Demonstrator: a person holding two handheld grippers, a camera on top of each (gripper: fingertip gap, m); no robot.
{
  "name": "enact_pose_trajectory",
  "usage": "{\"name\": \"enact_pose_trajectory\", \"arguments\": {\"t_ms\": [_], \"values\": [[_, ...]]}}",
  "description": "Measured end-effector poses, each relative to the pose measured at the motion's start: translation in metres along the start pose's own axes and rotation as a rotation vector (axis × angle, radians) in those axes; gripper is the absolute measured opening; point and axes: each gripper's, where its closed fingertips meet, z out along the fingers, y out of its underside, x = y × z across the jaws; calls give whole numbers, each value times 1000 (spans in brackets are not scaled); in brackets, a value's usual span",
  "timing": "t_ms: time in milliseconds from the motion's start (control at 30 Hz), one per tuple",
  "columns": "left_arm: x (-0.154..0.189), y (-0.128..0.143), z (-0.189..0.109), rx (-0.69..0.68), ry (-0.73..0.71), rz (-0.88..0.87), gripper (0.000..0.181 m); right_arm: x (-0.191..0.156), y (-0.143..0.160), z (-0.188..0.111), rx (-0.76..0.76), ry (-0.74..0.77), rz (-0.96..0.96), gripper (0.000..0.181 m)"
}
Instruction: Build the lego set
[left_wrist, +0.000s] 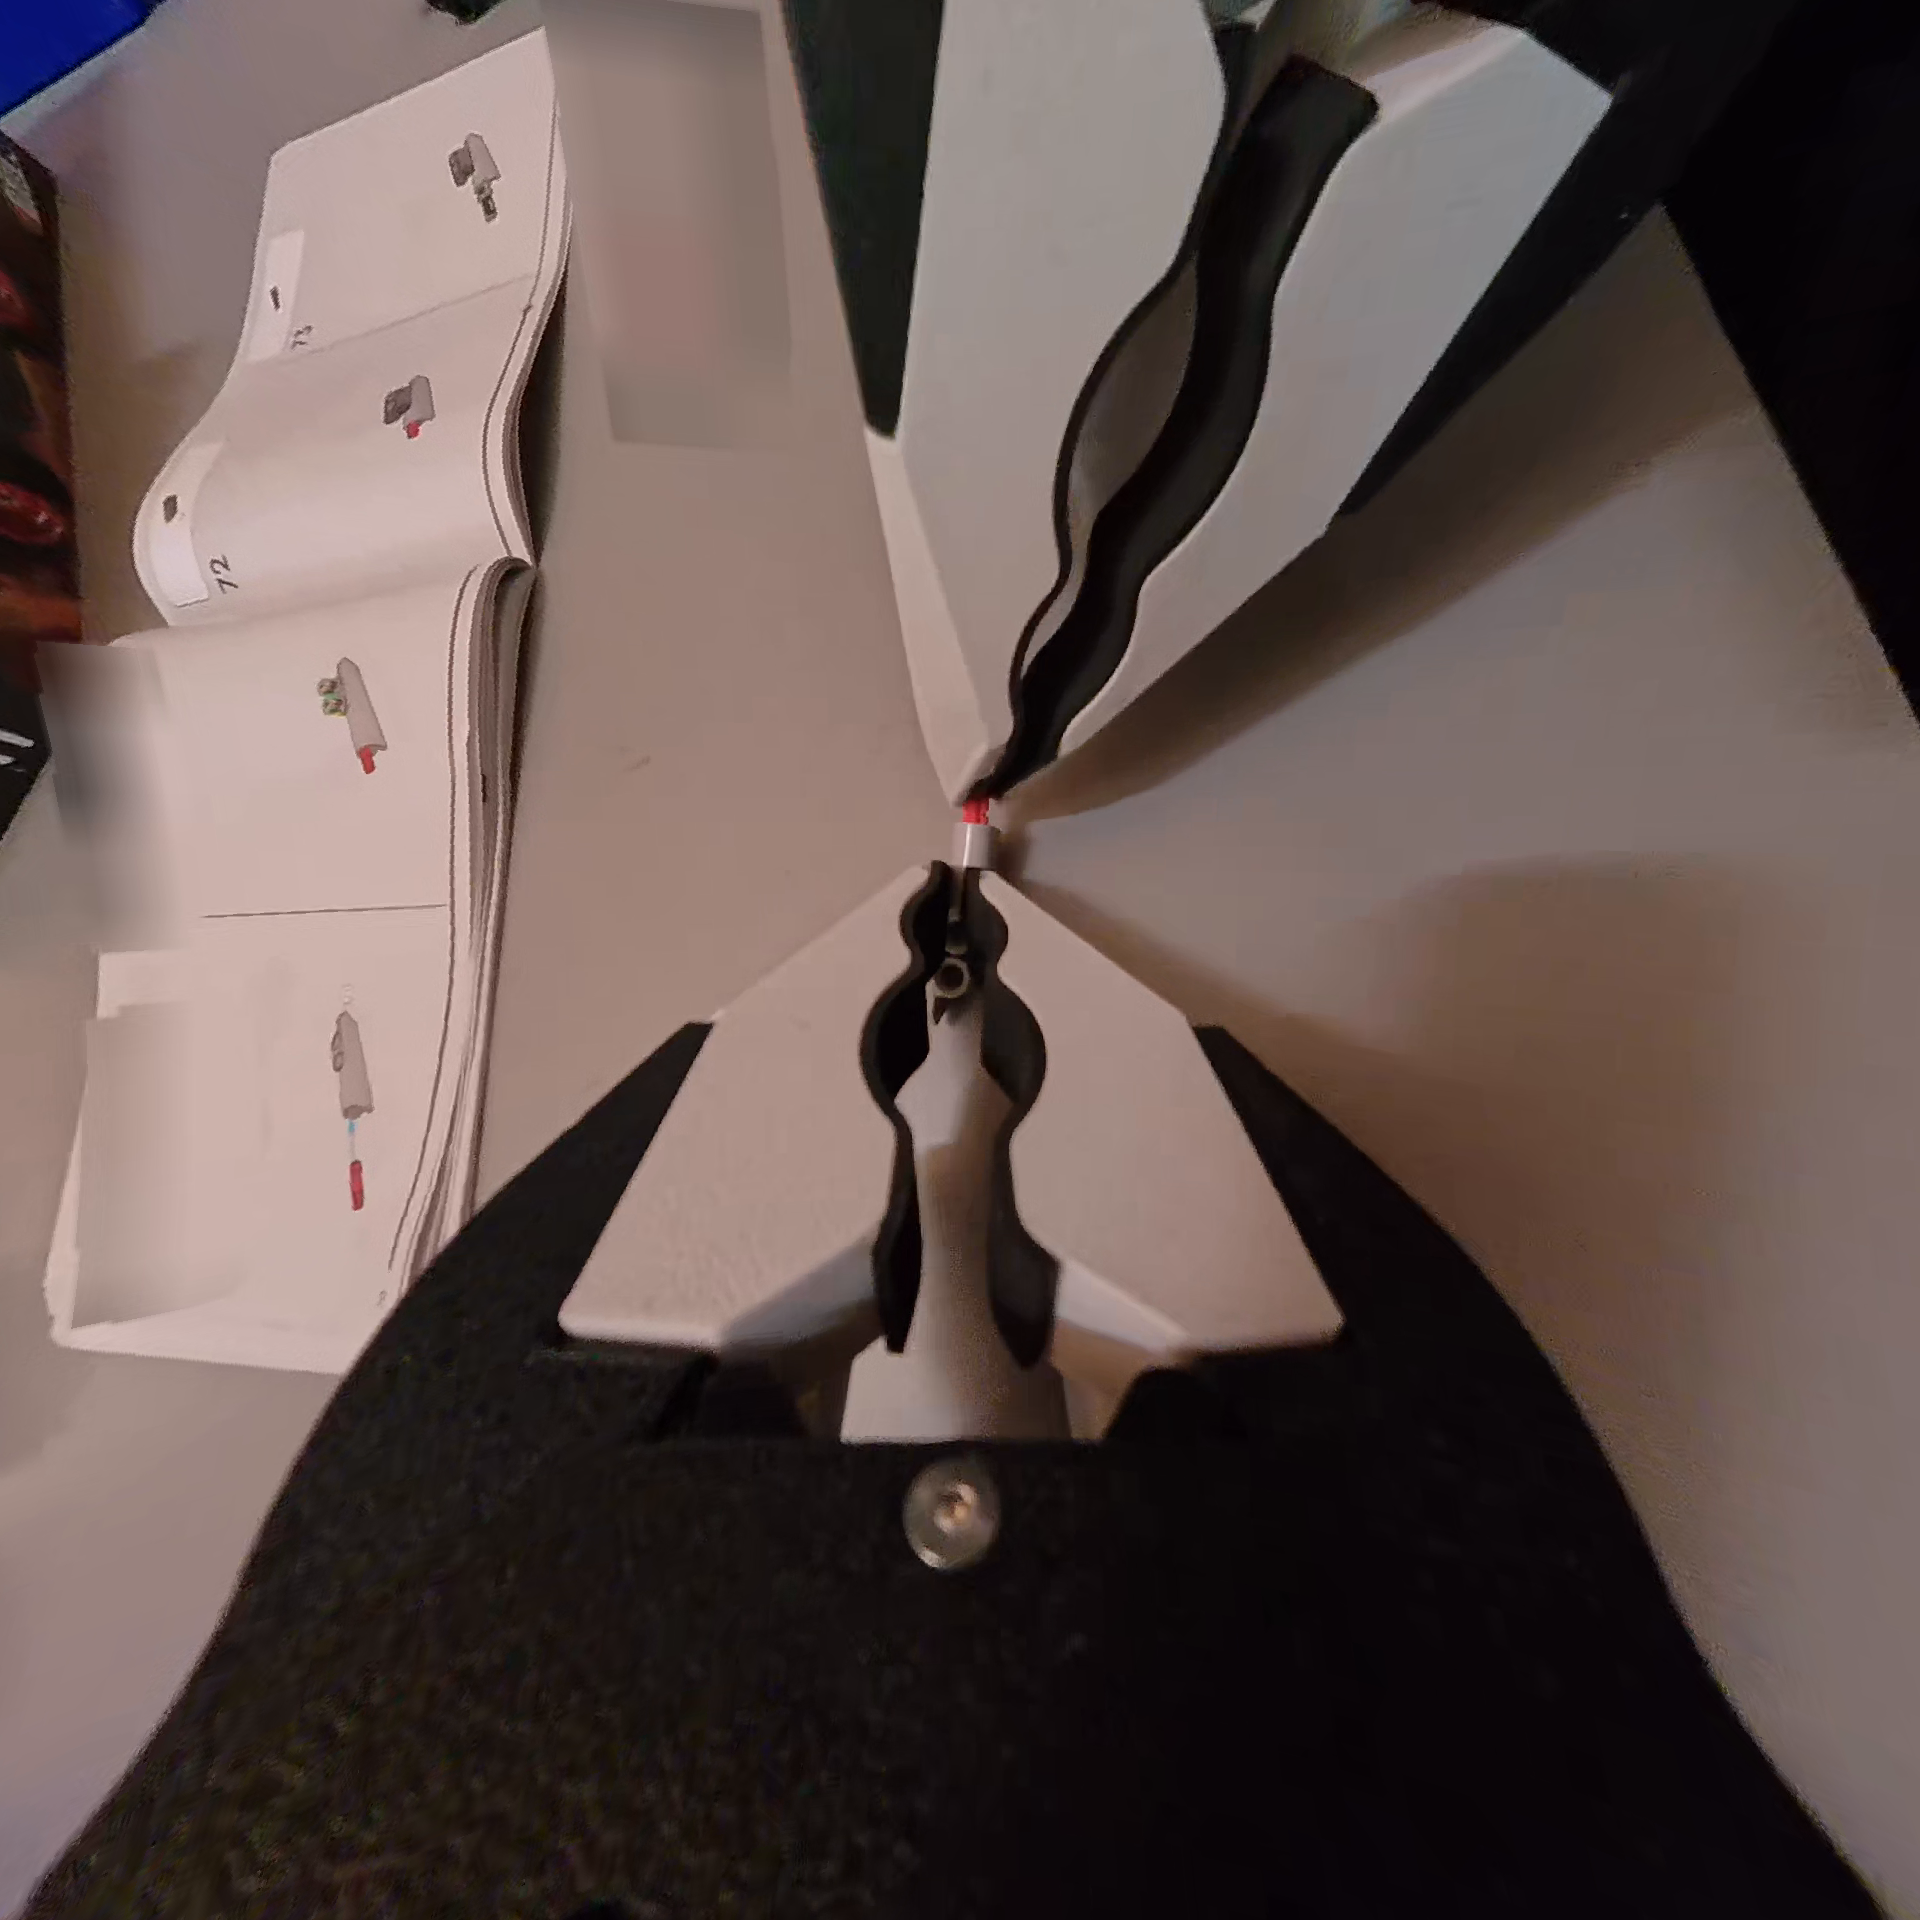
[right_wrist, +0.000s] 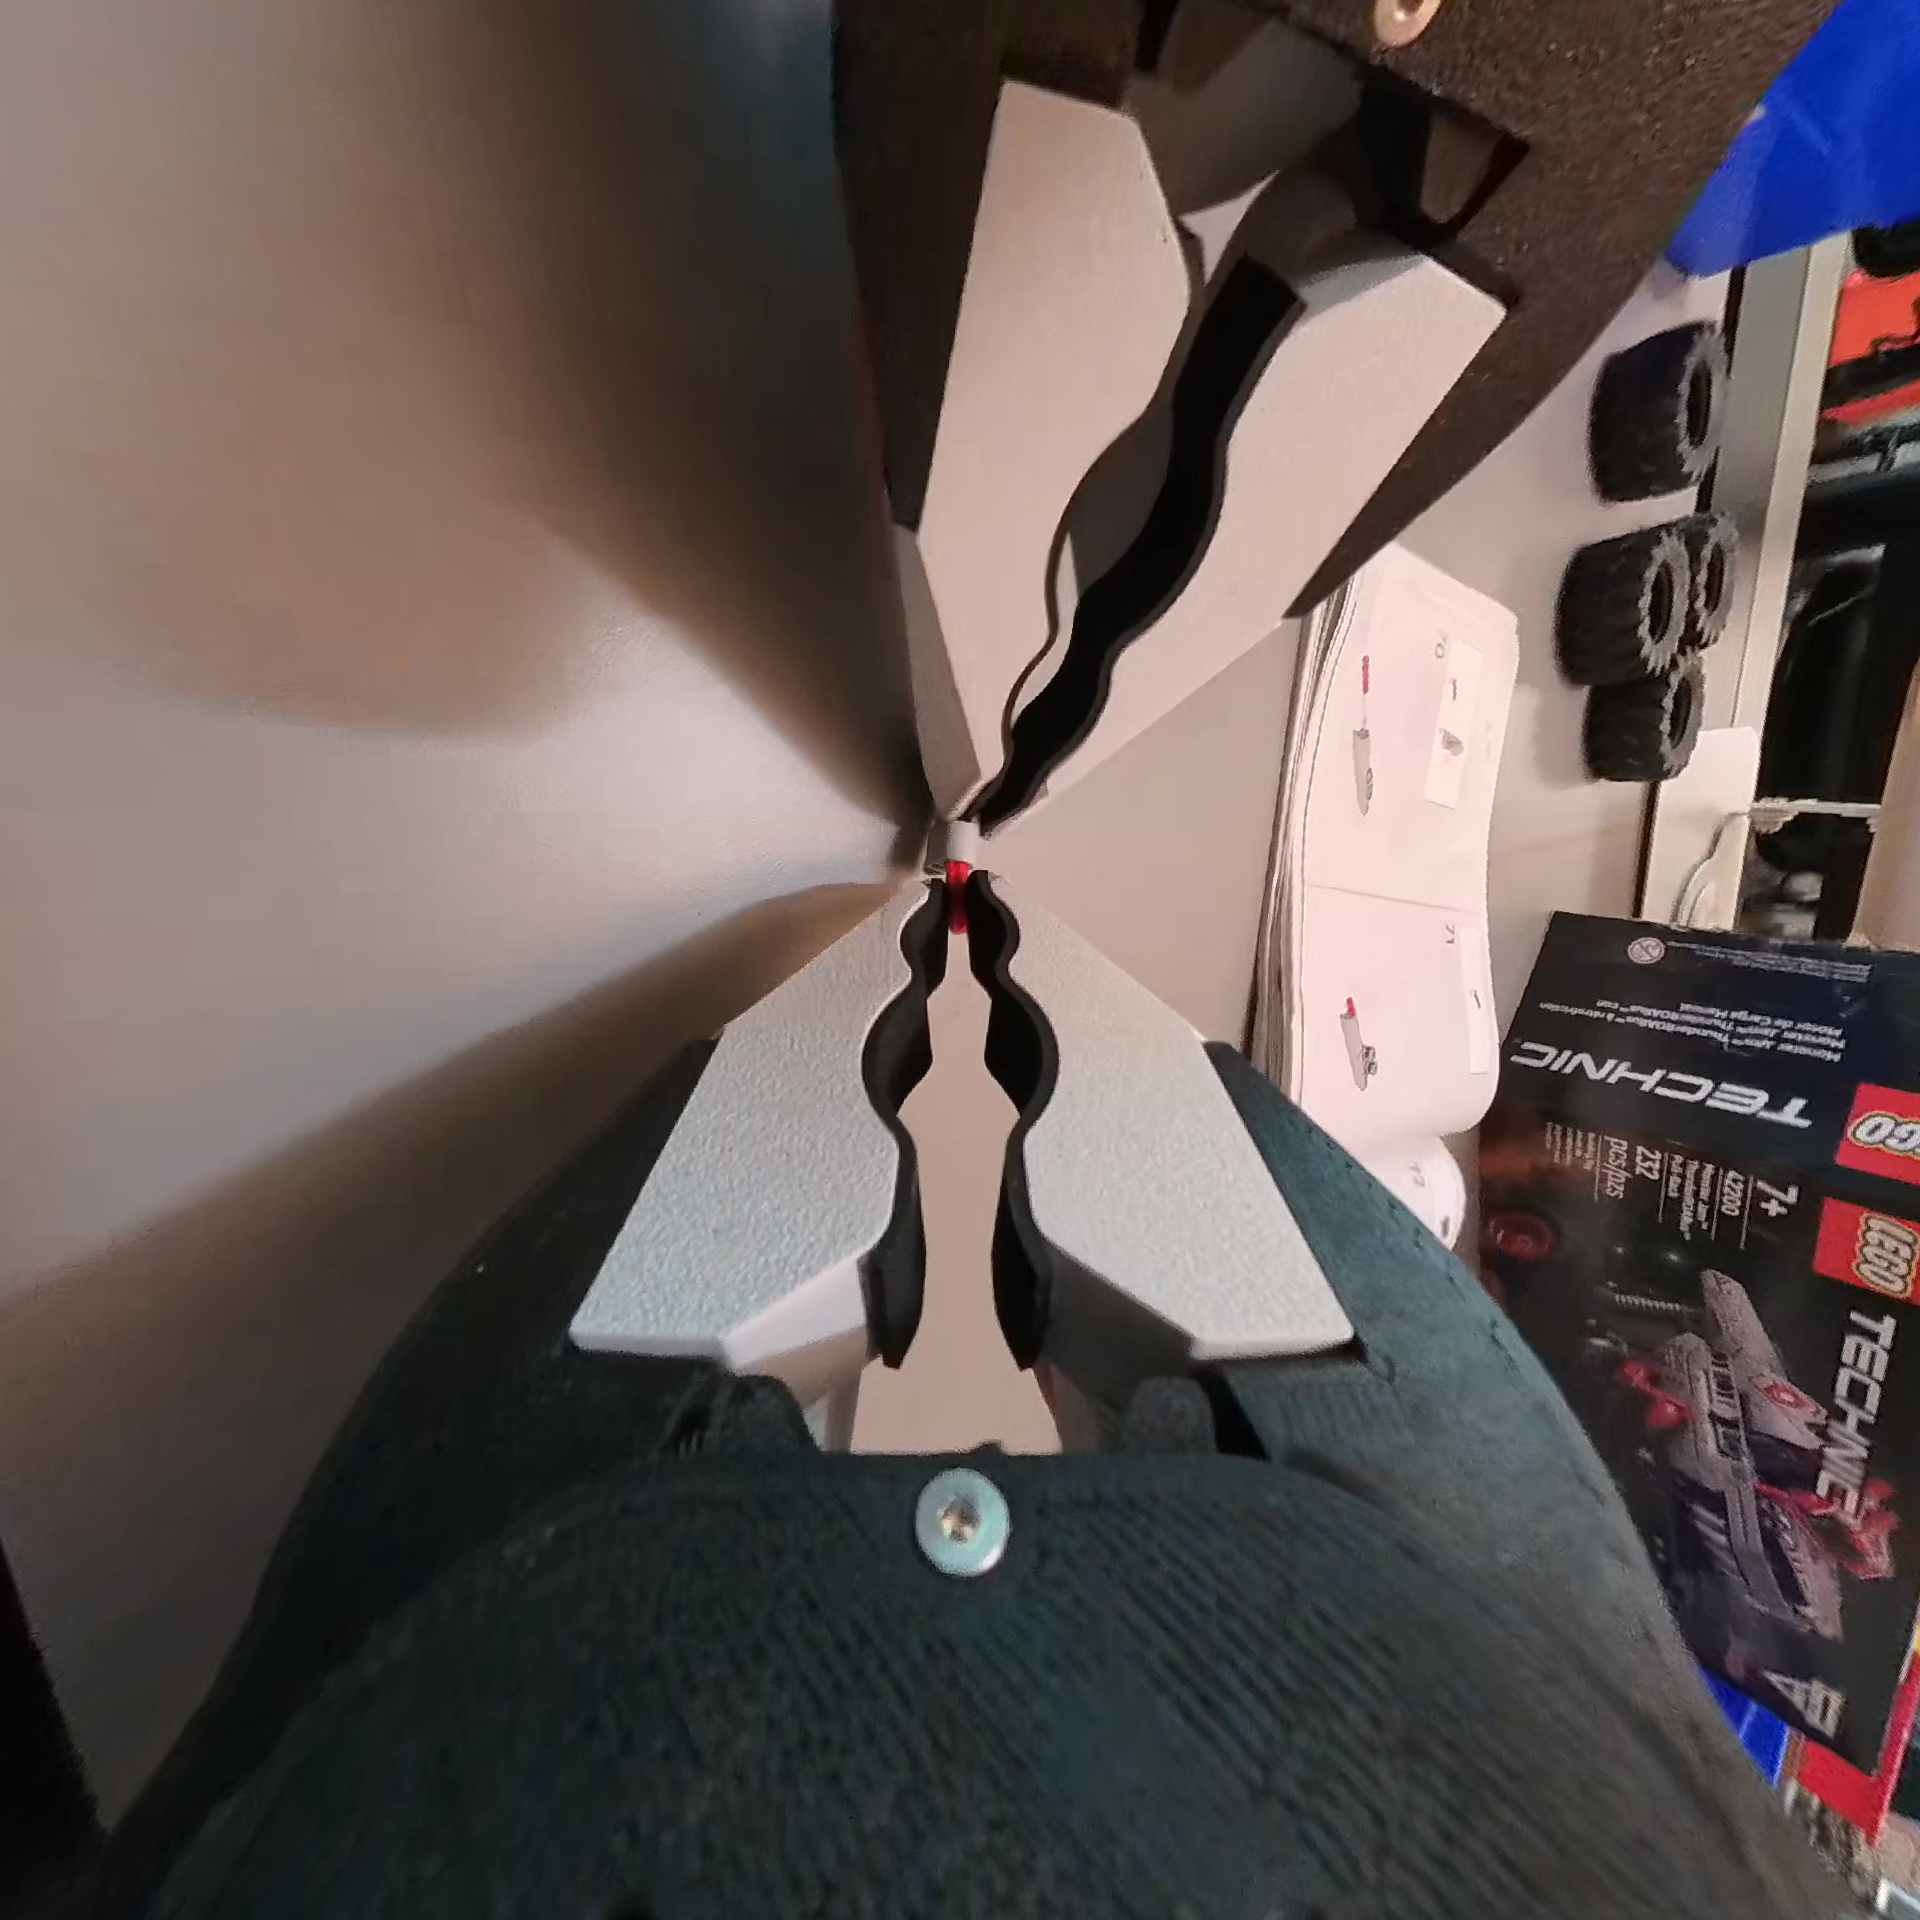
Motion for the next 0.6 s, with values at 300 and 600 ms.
{"name": "enact_pose_trajectory", "arguments": {"t_ms": [300, 600], "values": [[-1, 3, -1, -57, 6, -187, 0, 3, -1, 4, -68, 53, 47, 3], [-1, 3, 0, -14, 91, -391, 0, 4, -1, 7, -78, 115, -74, 3]]}}
